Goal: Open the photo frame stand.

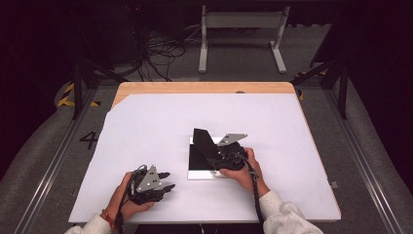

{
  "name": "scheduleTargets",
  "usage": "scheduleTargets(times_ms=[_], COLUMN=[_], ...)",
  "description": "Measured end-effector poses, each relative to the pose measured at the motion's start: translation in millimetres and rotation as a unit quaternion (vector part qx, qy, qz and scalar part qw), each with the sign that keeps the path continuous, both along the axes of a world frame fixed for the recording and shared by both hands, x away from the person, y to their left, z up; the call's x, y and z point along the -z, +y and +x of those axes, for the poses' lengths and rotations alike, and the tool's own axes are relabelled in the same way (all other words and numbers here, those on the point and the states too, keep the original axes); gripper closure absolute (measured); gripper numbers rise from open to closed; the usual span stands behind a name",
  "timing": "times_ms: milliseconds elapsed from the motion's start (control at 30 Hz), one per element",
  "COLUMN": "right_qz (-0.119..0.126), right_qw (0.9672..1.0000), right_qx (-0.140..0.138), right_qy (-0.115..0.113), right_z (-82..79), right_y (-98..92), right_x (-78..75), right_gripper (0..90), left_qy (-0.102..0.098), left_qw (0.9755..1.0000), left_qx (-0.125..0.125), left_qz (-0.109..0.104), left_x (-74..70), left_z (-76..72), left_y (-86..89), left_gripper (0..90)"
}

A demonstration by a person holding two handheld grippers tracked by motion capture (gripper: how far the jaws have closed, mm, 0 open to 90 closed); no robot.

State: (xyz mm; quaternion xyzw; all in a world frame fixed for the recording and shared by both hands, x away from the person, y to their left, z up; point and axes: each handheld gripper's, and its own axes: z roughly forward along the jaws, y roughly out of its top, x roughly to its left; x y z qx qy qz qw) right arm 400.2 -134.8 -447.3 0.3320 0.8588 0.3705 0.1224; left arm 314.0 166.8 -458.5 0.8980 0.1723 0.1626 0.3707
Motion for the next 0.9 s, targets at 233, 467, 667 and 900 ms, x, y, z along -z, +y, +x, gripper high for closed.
scheduleTargets(times_ms=[233,467,667,900], right_qz=[0.000,-0.002,-0.001,-0.003], right_qw=[1.0000,1.0000,0.9999,0.9996], right_qx=[0.001,-0.005,-0.007,-0.005], right_qy=[0.000,0.006,0.015,0.029], right_z=[-0.3,1.3,3.7,5.7], right_y=[-0.2,-1.0,-1.5,0.0], right_x=[-0.4,-1.9,-3.3,-6.7], right_gripper=[45.2,45.4,45.4,45.5], left_qy=[-0.006,-0.014,-0.011,-0.003], left_qw=[0.9999,0.9998,0.9999,0.9999], left_qx=[-0.002,-0.010,-0.006,-0.006], left_qz=[-0.014,-0.009,0.004,0.009], left_x=[-3.1,-1.9,2.0,6.8], left_z=[-3.2,-4.4,-2.5,1.1], left_y=[3.5,8.4,5.2,-1.5], left_gripper=[55.3,51.3,49.5,47.1])
